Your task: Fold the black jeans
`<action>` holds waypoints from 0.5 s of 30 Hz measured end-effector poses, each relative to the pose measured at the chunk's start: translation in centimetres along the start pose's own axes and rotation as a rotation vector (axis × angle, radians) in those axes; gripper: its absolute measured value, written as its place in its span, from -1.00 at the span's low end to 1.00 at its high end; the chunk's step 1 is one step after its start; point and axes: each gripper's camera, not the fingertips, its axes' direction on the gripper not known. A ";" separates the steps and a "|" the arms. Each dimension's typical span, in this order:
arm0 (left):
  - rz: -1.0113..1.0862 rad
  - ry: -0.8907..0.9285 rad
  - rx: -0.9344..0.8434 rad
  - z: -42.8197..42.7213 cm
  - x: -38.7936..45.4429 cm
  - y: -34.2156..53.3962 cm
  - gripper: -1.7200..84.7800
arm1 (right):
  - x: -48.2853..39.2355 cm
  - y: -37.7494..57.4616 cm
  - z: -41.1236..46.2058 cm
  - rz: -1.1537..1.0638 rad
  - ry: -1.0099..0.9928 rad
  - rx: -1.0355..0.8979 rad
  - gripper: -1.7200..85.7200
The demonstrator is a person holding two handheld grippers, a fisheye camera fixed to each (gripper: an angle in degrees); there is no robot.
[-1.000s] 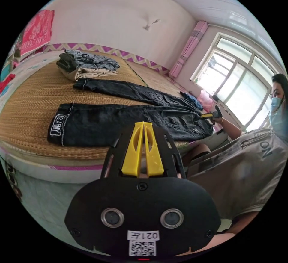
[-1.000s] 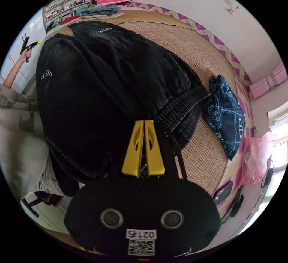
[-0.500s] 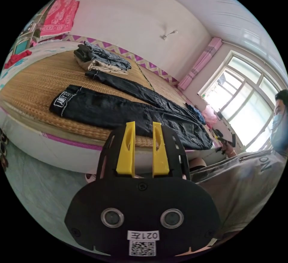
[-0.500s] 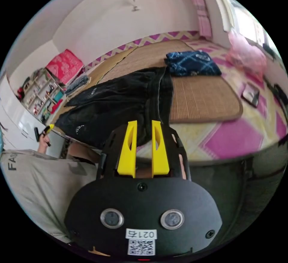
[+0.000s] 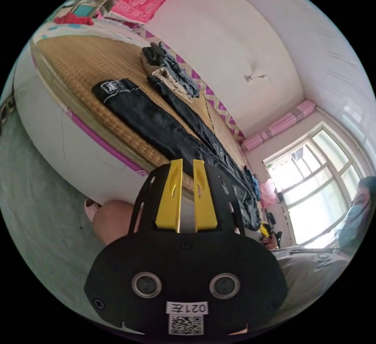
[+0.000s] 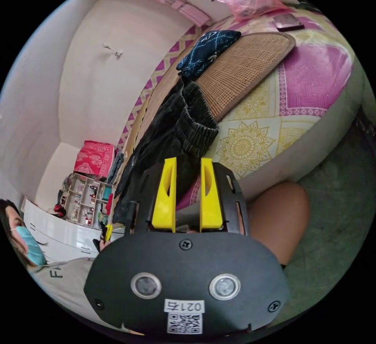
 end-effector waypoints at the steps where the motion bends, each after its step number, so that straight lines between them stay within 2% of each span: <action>1: -0.041 0.024 0.009 -0.4 -1.2 0.5 -0.82 | 0.9 0.1 0.1 0.034 -0.039 -0.002 -0.74; 7: -0.175 0.056 0.063 -1.2 -5.7 1.6 -0.76 | 3.1 0.4 0.7 0.109 -0.091 0.002 -0.75; 11: -0.190 0.075 0.067 -0.2 -6.3 0.5 -0.74 | 4.5 -0.1 1.4 0.141 -0.116 -0.007 -0.76; 15: -0.258 -0.052 0.005 1.8 -6.7 -1.6 -0.76 | 5.4 -0.4 1.7 0.152 -0.129 -0.007 -0.76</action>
